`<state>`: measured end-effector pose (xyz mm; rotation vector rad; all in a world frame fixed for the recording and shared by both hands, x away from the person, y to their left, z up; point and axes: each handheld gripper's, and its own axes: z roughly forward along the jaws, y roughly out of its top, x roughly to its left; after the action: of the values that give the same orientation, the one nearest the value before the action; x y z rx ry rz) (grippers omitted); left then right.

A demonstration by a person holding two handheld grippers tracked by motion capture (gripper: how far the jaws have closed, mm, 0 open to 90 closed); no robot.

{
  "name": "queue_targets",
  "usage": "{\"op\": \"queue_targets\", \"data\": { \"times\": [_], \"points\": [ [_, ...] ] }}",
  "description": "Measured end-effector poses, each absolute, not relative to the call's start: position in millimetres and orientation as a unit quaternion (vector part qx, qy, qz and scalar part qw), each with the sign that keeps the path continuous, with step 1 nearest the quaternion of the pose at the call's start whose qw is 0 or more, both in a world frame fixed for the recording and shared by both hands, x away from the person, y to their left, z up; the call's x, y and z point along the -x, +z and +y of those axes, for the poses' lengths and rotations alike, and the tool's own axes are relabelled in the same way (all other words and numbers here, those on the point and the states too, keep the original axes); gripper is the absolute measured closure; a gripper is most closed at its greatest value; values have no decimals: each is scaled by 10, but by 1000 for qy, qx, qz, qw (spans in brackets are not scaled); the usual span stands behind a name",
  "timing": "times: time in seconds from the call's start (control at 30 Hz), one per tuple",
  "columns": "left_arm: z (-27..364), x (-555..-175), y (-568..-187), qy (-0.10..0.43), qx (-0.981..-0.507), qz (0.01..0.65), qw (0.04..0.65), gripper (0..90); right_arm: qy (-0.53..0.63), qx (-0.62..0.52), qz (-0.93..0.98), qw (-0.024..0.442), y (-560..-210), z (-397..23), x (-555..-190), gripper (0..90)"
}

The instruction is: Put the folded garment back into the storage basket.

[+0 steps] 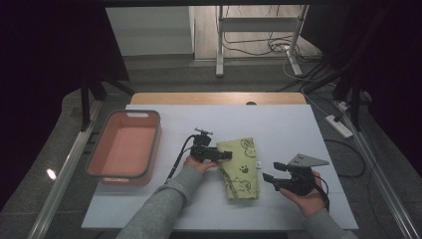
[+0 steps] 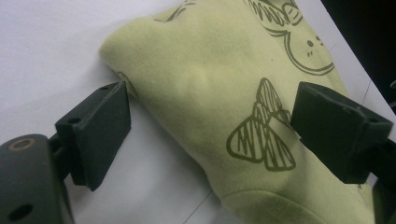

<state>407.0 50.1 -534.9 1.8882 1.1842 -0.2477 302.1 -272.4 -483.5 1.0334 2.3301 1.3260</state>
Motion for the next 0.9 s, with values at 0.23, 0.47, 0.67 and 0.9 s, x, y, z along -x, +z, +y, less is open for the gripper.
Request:
{"op": "queue_targets", "data": {
  "times": [0.23,0.47,0.67,0.9],
  "points": [
    [473,-4057,-5350,-100,-761,473,432,198,456,-357,804,134,-4841,-2723,-3025,365],
    [425,-4058,-5361,-115,-755,476,436,262,455,-357,805,134,-4846,-2720,-3030,365],
    [416,-4082,-5371,-115,-753,479,436,373,456,-357,804,134,-4850,-2717,-3035,365],
    [417,-4086,-5388,-107,-758,473,437,521,454,-358,805,135,-4854,-2716,-3039,365]
  ]
}}
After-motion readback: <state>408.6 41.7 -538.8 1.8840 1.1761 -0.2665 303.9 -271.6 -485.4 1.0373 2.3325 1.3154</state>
